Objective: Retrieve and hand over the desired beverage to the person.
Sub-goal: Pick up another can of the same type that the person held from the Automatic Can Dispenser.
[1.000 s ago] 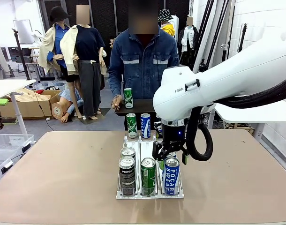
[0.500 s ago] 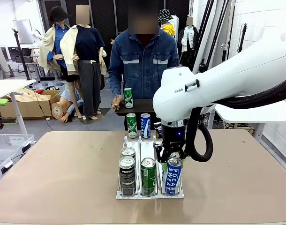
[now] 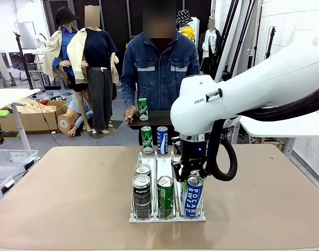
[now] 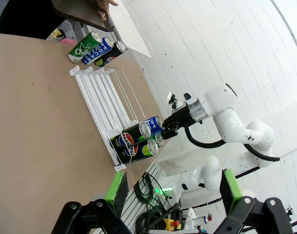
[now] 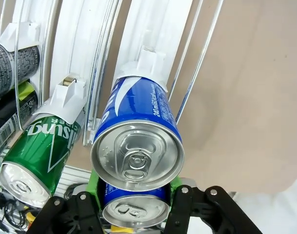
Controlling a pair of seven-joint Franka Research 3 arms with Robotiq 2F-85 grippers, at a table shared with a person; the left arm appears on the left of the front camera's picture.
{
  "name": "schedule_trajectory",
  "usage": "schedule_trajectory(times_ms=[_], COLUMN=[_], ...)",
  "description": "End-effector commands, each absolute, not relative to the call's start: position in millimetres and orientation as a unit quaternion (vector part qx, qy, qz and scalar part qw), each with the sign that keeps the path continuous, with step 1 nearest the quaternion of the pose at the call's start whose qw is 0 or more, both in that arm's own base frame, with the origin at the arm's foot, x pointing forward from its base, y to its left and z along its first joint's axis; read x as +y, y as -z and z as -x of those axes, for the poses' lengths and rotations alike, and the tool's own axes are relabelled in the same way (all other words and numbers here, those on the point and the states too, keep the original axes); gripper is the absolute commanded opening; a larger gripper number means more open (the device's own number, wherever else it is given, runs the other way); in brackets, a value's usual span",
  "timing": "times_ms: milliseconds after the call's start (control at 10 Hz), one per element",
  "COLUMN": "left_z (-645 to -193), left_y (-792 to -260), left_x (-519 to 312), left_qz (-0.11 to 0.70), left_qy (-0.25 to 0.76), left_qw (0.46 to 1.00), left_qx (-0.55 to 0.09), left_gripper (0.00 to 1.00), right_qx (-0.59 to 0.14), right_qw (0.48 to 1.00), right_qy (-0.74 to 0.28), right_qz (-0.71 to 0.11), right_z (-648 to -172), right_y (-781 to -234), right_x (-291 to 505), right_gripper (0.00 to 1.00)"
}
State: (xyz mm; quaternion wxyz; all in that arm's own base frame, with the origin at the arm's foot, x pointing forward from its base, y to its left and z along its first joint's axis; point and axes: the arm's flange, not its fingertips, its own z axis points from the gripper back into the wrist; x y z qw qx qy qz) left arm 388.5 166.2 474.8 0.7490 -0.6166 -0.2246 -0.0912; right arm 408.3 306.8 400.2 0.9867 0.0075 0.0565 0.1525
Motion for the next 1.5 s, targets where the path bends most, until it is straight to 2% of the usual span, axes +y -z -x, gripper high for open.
schedule_trajectory(times_ms=[0, 100, 1100, 1400], left_z=[-387, -387, -387, -387], left_y=[-475, -475, -475, -475], left_x=[167, 167, 167, 167], left_qz=[0.617, 0.617, 0.617, 0.617], left_qy=[0.091, 0.091, 0.091, 0.091], left_qw=[0.748, 0.748, 0.748, 0.748], left_qx=[-0.227, -0.227, -0.227, -0.227], left_gripper=[1.00, 1.00, 1.00, 1.00], right_qx=[0.073, 0.056, 0.057, 0.061], right_qw=[0.986, 0.987, 0.987, 0.983], right_qy=[-0.147, -0.152, -0.151, -0.173], right_qz=[-0.020, -0.008, -0.010, -0.005], right_z=[-407, -408, -409, -398], right_y=[-393, -400, -401, -434], right_x=[304, 307, 306, 322], right_gripper=[0.20, 0.20, 0.20, 0.20])
